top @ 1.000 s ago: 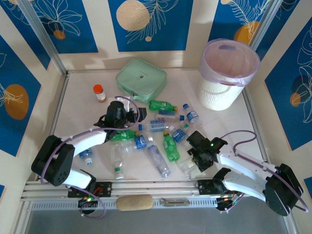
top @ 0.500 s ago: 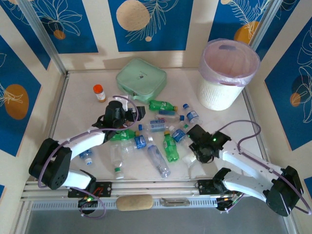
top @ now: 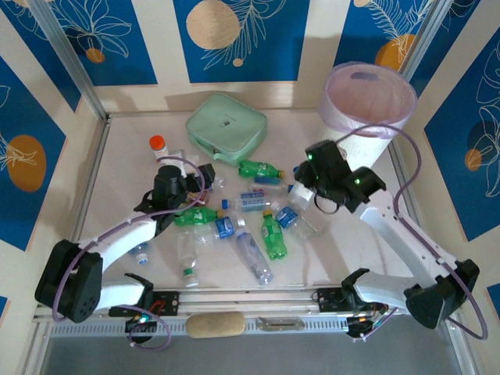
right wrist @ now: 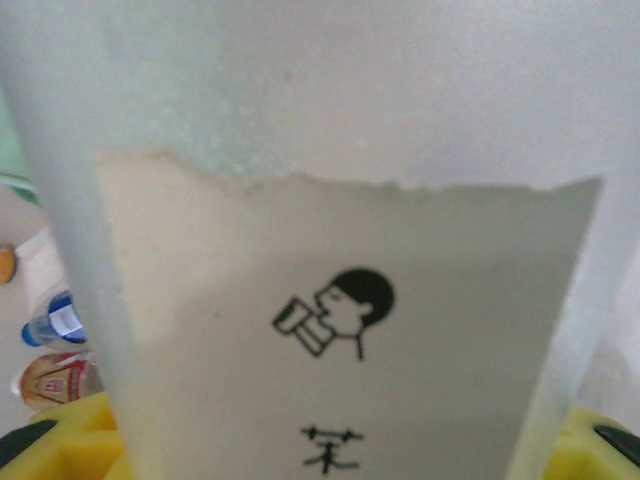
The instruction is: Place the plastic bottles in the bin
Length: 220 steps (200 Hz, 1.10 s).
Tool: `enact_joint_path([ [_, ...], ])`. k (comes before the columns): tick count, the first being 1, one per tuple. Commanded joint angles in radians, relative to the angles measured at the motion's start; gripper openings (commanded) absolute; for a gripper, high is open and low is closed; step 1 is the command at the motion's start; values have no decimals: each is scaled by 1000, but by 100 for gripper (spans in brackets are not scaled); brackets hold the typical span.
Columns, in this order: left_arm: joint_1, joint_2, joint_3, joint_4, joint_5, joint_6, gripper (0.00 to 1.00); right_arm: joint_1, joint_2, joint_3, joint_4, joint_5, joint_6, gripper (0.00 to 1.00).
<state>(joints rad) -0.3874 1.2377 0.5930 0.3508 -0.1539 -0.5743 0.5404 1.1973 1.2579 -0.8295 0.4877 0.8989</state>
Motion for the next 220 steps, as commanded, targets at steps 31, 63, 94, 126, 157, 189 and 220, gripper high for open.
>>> enact_joint_path([
  [31,170,-90,-68,-93,38,-149,100,-183,207,373,79,-290,-383,41],
  [63,178,-141,-60,-178,14,-107,100,-291,366,688,-5,-386,-474,41],
  [94,180,-182,-80,-188,-5,-99,100,-374,504,953,-84,-383,-543,41],
  [126,182,-200,-78,-208,-6,-80,100,-480,625,1135,-124,-370,-560,41],
  [157,180,-232,-76,-234,-12,-51,100,-550,725,1258,-136,-312,-586,41],
  [189,181,-273,-89,-265,-29,-30,100,-591,796,1297,-159,-234,-618,42],
  [220,182,-301,-107,-281,-32,-26,100,-609,826,1219,-167,-244,-609,42],
])
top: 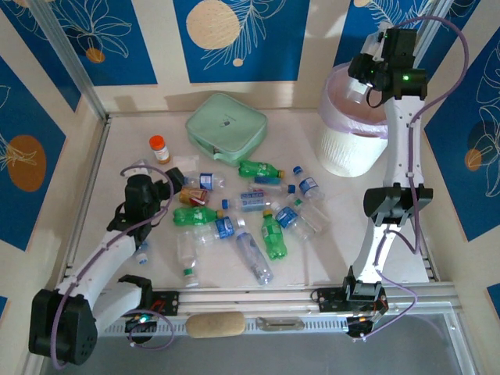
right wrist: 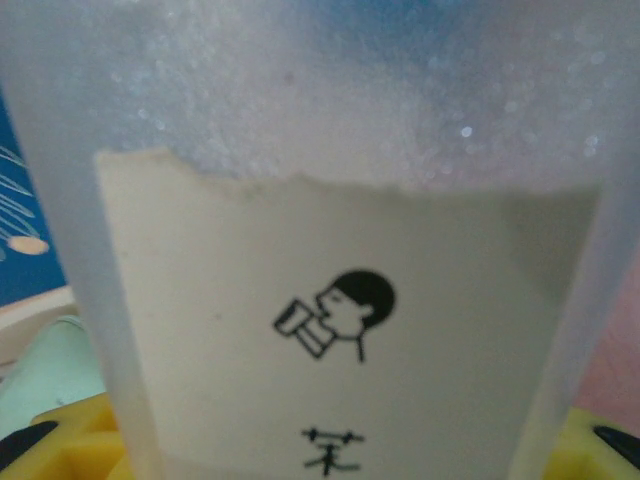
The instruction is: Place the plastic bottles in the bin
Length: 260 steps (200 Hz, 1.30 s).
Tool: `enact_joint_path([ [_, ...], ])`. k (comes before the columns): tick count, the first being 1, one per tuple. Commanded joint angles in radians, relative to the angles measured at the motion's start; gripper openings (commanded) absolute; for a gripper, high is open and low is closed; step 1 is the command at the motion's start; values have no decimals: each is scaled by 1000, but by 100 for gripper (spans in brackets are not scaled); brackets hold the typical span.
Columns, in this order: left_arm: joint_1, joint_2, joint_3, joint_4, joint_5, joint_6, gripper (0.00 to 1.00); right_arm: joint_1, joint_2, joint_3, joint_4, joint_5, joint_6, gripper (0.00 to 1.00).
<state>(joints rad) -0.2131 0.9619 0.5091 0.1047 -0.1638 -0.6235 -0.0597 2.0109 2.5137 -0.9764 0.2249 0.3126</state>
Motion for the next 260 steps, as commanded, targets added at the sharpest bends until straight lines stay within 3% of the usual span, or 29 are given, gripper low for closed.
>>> enact_joint_path([
  [1,7,-25,-24,-36,-22,23,100,-9,14,-40,-21,19,-23,42],
  [40,7,-46,-23,-56,-23,41,100,-10,52,-117,-30,13,-4,45],
  [96,7,-46,-22,-55,-25,41,100,-17,97,-80,-68,-15,28,53],
  [123,6,-45,-23,-53,-23,38,100,-19,93,-48,-77,-13,26,68],
  [159,7,-38,-24,-46,-21,35,100,-13,45,9,-73,-11,31,97],
  [198,7,-4,-13,-25,4,24,100,45,-62,-4,-44,-25,9,99],
  [226,7,9,6,-24,29,19,100,137,-162,-124,-6,-29,-18,99],
  [260,7,6,38,-62,53,27,100,296,-346,-463,173,-13,-36,99],
])
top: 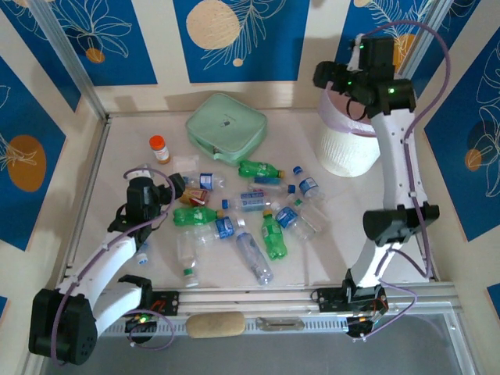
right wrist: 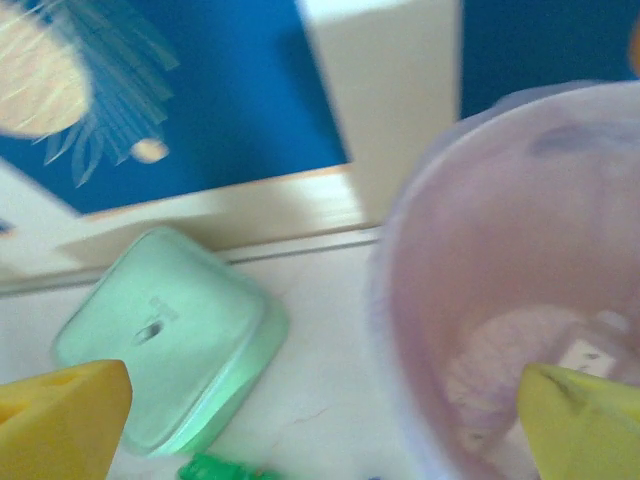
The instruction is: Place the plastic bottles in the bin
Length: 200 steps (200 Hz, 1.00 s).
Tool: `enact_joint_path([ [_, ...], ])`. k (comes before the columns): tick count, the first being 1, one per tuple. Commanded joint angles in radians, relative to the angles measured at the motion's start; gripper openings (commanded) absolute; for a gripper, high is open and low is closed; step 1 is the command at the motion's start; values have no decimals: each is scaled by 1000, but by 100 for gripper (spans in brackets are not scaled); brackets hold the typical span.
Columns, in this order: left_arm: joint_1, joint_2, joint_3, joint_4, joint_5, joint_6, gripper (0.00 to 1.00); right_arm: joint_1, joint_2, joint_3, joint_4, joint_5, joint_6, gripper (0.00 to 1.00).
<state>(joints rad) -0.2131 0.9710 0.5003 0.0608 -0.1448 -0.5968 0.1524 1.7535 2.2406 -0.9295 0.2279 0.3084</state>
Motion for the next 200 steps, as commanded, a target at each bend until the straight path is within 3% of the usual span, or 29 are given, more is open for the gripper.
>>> enact_joint_path([
  [1,7,-2,47,-19,35,0,100,90,-93,-200,133,-16,-31,99],
  [43,4,9,99,-112,100,-11,100,262,-219,-498,297,-79,47,99],
  [101,-6,2,254,-450,179,106,100,440,-282,-894,578,-63,250,99],
  [133,-65,-5,274,-620,219,120,100,500,-251,-940,590,5,273,99],
  [168,-181,-37,222,-678,174,61,100,533,-231,-983,610,58,302,99],
  [200,-233,-139,164,-770,136,-3,99,534,-221,-1016,624,67,339,99],
])
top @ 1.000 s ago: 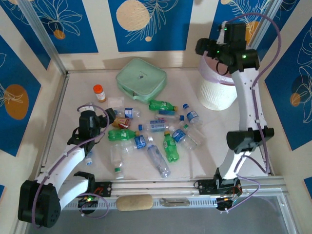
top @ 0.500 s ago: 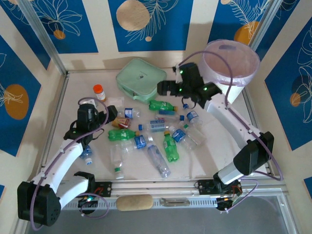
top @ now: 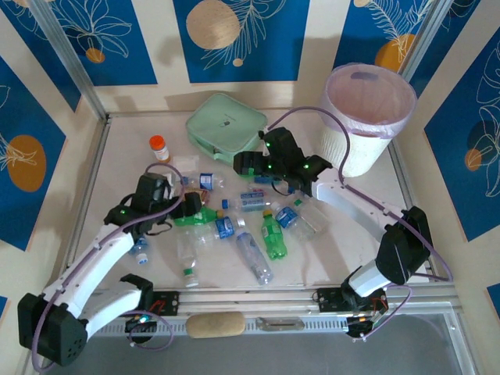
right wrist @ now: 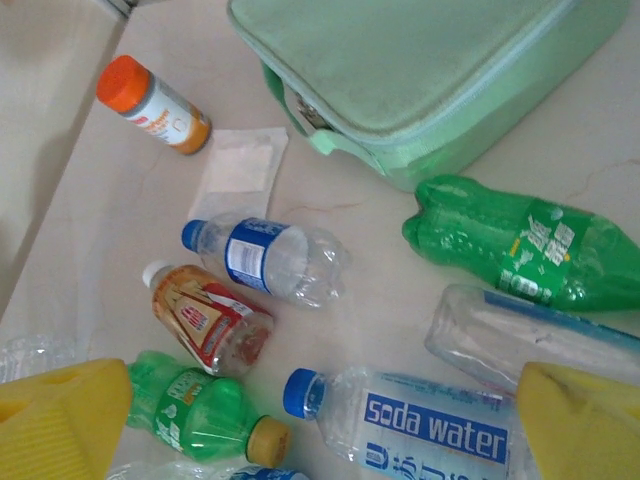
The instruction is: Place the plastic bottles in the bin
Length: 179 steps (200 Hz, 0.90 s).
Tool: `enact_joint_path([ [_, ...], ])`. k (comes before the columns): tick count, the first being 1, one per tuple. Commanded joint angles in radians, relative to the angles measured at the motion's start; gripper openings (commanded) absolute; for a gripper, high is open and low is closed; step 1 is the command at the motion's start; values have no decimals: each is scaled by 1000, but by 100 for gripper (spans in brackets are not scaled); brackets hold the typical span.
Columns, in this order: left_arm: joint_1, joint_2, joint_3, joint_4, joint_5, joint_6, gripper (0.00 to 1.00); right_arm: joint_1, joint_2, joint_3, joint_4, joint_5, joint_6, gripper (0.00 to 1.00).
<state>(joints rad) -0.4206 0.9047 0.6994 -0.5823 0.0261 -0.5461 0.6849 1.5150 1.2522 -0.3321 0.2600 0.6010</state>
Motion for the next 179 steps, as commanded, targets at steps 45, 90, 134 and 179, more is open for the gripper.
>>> enact_joint_path([
  [45,-90,-152,-126,-234,12,-140,97,2,28,-24,33,52,53,99],
  [90,-239,-121,-199,-219,-27,-221,97,1,46,-19,18,50,66,99],
  [134,-371,-39,-239,-157,-114,-257,97,-5,53,-26,8,48,86,99],
  [179,-436,97,-240,-97,-184,-270,96,-9,59,-23,1,45,92,99],
])
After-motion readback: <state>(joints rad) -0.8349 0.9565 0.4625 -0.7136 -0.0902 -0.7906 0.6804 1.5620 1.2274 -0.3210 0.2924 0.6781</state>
